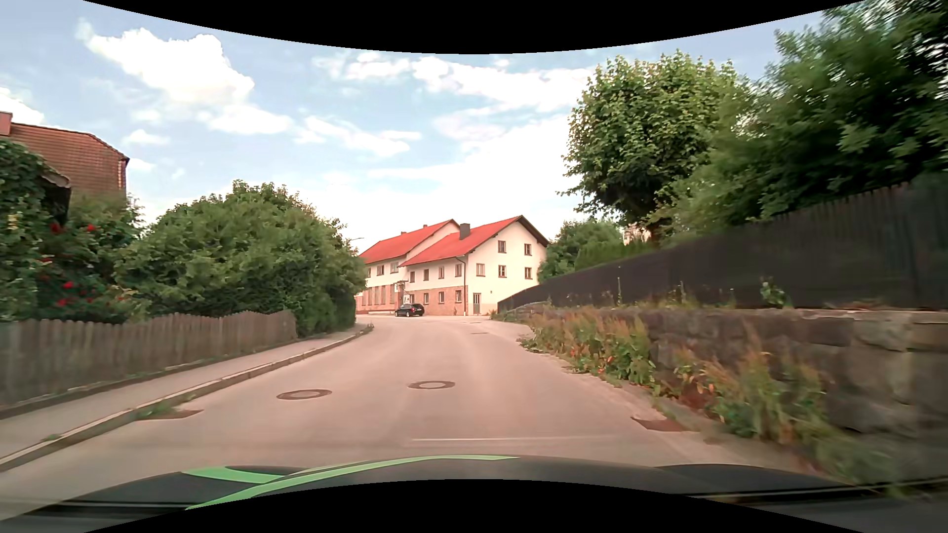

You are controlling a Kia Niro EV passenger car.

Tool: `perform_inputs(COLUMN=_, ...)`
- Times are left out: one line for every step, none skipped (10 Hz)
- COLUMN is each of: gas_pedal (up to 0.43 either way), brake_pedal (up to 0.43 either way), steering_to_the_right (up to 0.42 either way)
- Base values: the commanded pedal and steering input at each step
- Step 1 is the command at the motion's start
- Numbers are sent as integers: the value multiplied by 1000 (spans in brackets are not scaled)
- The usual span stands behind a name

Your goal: Follow the waypoints while adhering to traffic rules and regulations

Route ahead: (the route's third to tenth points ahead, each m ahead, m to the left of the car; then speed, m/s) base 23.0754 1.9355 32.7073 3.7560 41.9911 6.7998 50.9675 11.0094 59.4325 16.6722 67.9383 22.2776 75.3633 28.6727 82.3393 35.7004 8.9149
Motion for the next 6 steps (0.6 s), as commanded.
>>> perform_inputs(gas_pedal=59, brake_pedal=0, steering_to_the_right=-5)
perform_inputs(gas_pedal=59, brake_pedal=0, steering_to_the_right=-5)
perform_inputs(gas_pedal=59, brake_pedal=0, steering_to_the_right=-5)
perform_inputs(gas_pedal=59, brake_pedal=0, steering_to_the_right=-5)
perform_inputs(gas_pedal=59, brake_pedal=0, steering_to_the_right=-5)
perform_inputs(gas_pedal=59, brake_pedal=0, steering_to_the_right=-5)
